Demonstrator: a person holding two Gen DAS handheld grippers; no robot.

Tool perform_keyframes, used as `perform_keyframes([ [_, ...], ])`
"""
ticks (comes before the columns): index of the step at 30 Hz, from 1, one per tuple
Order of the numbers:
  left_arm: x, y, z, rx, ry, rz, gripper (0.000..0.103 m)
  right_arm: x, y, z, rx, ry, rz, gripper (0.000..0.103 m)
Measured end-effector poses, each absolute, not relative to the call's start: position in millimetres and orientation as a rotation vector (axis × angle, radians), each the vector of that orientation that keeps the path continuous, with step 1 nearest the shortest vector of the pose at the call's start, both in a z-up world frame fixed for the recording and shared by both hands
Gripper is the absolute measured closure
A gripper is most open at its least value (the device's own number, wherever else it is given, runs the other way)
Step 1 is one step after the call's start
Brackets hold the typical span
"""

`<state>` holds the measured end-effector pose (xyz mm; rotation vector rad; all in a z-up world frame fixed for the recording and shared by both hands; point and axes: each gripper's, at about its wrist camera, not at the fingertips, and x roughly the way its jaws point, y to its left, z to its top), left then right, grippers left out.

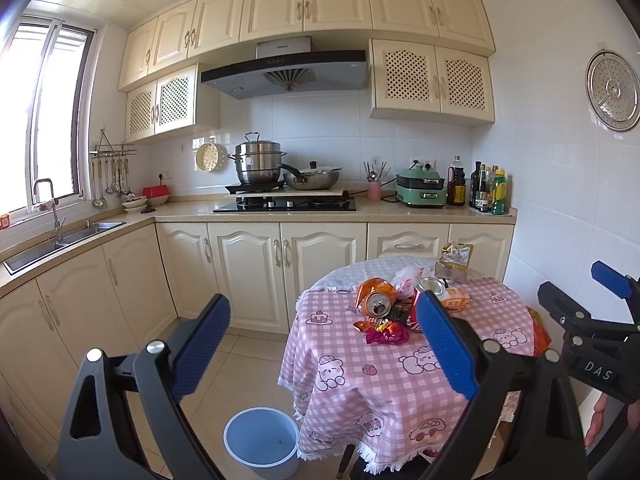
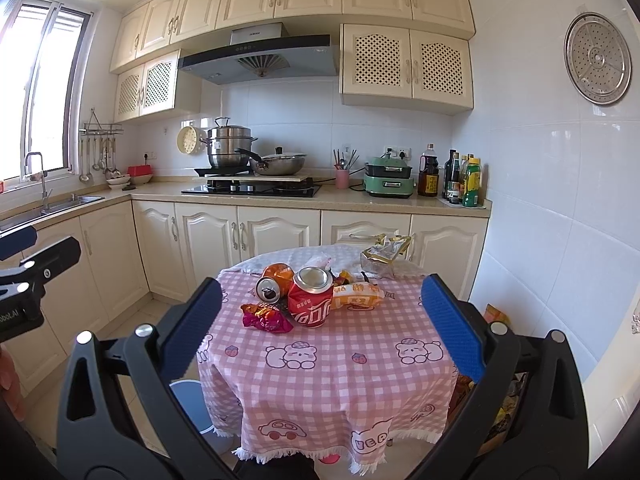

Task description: Collect trash

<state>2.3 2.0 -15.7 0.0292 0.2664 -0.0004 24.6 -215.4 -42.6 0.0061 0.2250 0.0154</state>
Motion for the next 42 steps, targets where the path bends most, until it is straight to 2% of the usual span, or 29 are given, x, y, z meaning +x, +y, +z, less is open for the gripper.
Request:
perform_keyframes([
  [42, 1.9, 3.8, -10.1, 0.031, 0.268, 0.003, 0.011, 25.6, -211.1, -41.1, 0.001, 0.24, 0.034, 0.005],
])
